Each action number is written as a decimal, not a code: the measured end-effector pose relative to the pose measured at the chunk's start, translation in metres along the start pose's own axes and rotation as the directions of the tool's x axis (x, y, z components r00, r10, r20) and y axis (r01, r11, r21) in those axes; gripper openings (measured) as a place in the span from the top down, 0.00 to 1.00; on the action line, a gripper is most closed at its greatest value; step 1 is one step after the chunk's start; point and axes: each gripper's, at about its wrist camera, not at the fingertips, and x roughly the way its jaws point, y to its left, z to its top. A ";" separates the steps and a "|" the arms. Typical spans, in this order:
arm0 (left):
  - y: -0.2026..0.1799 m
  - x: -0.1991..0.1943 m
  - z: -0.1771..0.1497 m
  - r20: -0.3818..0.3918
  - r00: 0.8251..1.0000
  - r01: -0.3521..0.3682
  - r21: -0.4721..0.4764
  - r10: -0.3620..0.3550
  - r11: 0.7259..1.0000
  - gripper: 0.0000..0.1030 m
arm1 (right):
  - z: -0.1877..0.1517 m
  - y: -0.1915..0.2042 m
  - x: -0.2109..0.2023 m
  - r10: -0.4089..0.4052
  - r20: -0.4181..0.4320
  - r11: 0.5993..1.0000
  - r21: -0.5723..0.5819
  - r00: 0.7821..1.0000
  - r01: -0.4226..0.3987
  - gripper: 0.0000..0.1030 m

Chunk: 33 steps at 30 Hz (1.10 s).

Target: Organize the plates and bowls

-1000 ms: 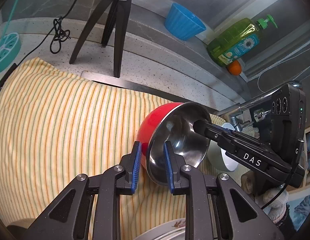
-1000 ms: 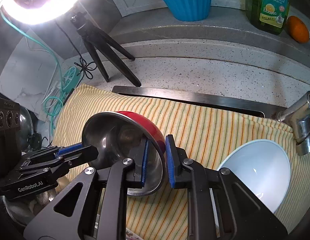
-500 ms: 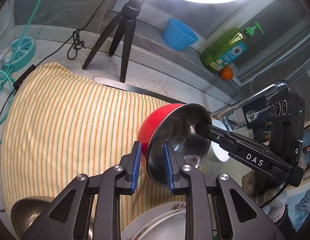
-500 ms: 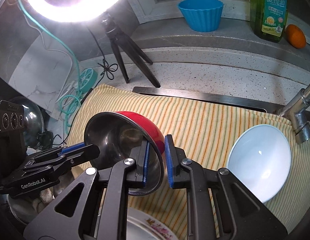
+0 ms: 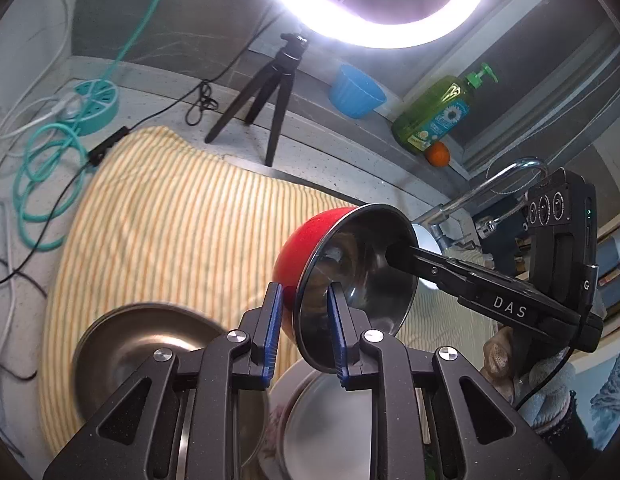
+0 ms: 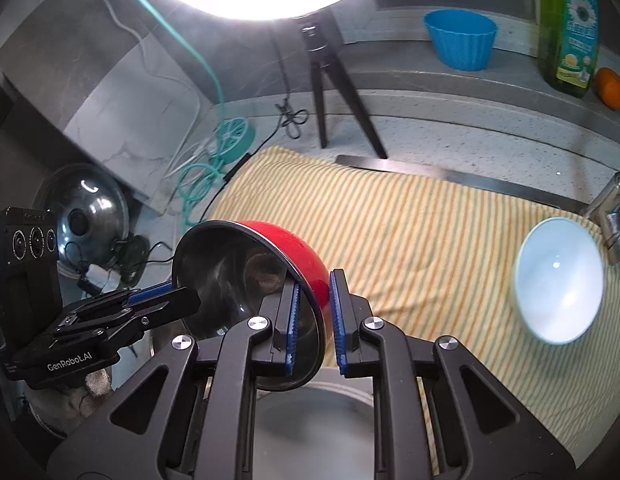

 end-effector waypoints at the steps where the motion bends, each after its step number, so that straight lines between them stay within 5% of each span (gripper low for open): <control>1: 0.003 -0.005 -0.003 0.003 1.000 -0.002 -0.002 0.002 1.000 0.80 | -0.002 0.007 0.001 0.007 -0.006 1.000 -0.010 1.000 -0.007 0.85; 16: 0.059 -0.055 -0.045 0.020 0.998 -0.051 -0.120 0.053 0.991 0.80 | -0.027 0.080 0.049 0.051 -0.141 0.989 -0.130 0.989 -0.069 0.85; 33: 0.095 -0.045 -0.065 -0.052 0.995 -0.089 -0.181 0.081 0.979 0.80 | -0.041 0.091 0.109 0.010 -0.286 0.985 -0.164 0.958 -0.060 0.85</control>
